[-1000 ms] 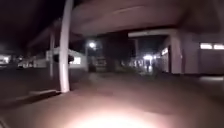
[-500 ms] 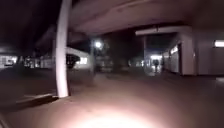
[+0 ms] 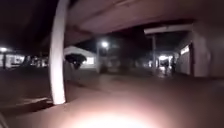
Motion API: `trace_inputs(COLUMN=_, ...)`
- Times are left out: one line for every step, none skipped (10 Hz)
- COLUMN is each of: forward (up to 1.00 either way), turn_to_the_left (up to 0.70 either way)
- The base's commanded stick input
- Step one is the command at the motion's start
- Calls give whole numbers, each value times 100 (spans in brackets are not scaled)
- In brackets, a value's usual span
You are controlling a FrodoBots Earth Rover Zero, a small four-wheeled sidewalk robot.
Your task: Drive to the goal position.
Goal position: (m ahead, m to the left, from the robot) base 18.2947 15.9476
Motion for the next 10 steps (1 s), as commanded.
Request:
trace_inputs(forward=100, turn_to_the_left=23)
trace_inputs(forward=100, turn_to_the_left=23)
trace_inputs(forward=100, turn_to_the_left=22)
trace_inputs(forward=100, turn_to_the_left=16)
trace_inputs(forward=100, turn_to_the_left=0)
trace_inputs(forward=100, turn_to_the_left=-2)
trace_inputs(forward=100, turn_to_the_left=-8)
trace_inputs(forward=100, turn_to_the_left=-14)
trace_inputs(forward=100, turn_to_the_left=-17)
trace_inputs(forward=100, turn_to_the_left=-5)
